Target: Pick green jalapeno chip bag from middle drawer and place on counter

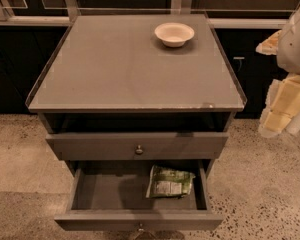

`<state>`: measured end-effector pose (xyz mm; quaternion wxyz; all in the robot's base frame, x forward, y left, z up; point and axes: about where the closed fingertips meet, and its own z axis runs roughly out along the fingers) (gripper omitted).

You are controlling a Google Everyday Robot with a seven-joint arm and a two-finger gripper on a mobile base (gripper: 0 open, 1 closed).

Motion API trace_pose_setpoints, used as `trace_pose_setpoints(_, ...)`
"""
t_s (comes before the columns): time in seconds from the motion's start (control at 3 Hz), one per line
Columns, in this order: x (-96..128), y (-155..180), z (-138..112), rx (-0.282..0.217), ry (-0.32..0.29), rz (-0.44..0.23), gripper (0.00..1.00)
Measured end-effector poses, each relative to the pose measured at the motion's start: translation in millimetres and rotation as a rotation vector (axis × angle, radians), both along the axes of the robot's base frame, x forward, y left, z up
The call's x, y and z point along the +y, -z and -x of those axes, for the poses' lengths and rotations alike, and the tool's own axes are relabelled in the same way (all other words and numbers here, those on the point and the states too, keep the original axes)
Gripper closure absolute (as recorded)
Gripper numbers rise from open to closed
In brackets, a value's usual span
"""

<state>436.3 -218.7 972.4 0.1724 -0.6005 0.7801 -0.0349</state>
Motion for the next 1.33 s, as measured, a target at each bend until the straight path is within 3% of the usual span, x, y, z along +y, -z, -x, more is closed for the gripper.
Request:
trace_pose_setpoints(0.33,-9,47,16,-0.005,0.035,-0.112,0.0)
trace_pose_setpoints(0.67,-5,133,33,0.058,0.115,-0.31,0.0)
trace_pose_setpoints(1.0,10,241,38,0.162,0.202,-0.443,0.0)
trace_pose_setpoints(1.33,9,264,32,0.155,0.226,-0.452,0.0)
